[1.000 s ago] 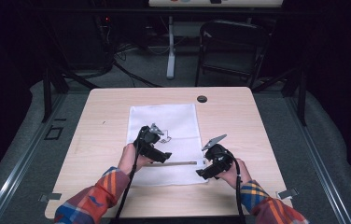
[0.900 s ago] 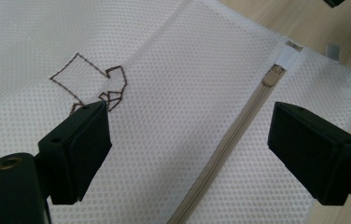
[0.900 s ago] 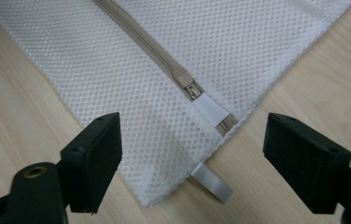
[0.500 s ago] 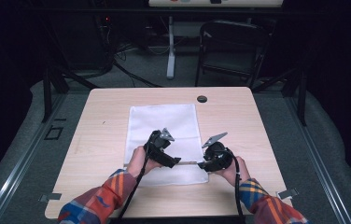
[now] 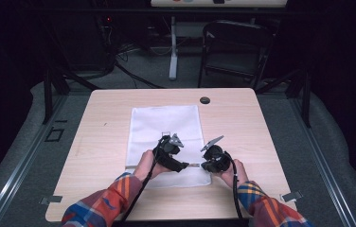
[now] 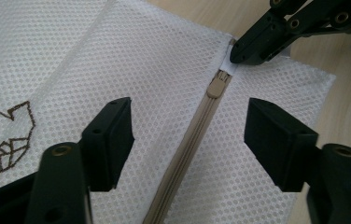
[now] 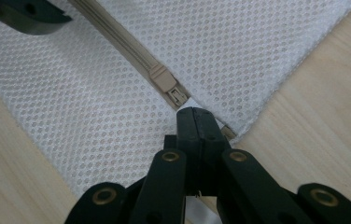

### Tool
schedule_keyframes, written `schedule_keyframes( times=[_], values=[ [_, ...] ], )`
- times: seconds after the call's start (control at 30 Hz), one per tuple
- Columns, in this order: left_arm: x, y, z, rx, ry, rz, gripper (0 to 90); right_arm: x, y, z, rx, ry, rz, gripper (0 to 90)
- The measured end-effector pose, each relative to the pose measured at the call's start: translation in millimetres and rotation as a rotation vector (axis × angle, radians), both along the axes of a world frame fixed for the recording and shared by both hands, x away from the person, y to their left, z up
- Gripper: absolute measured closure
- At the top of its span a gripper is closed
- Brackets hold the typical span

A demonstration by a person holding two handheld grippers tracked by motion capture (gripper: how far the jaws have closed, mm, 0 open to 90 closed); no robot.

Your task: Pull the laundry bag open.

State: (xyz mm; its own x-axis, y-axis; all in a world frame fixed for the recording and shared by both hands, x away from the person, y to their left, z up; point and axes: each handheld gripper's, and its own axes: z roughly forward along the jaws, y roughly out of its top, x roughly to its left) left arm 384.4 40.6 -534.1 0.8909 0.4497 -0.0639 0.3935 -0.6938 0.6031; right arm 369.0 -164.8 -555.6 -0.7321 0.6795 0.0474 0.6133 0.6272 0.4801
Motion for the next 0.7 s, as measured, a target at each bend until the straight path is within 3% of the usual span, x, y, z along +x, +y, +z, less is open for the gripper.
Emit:
schedule_keyframes(
  times=[0.07, 0.2, 0.43, 0.53, 0.6, 0.7],
  values=[
    [-0.1, -3.1, -1.7, 0.006, 0.001, -0.015, 39.2, -0.1, 0.4, -1.6, 0.01, 0.022, 0.0, 90.0],
    [-0.8, -9.2, -4.6, 0.003, 0.004, -0.043, 46.8, -1.9, 1.9, -2.6, 0.009, 0.007, -0.006, 90.0],
    [-0.3, -22.5, -10.5, 0.005, 0.017, -0.085, 61.0, -3.0, 2.3, -3.2, 0.035, 0.027, -0.017, 90.0],
    [-1.6, -28.3, -14.7, 0.007, 0.028, -0.088, 64.7, -4.6, 3.7, -2.5, 0.032, 0.044, 0.008, 90.0],
    [-2.1, -31.2, -16.6, 0.031, 0.034, -0.109, 67.2, -6.4, 5.8, -2.6, 0.038, 0.054, 0.019, 90.0],
    [-2.8, -35.6, -21.2, 0.045, 0.032, -0.119, 71.3, -5.9, 4.7, -0.8, 0.005, 0.062, 0.048, 90.0]
  ],
)
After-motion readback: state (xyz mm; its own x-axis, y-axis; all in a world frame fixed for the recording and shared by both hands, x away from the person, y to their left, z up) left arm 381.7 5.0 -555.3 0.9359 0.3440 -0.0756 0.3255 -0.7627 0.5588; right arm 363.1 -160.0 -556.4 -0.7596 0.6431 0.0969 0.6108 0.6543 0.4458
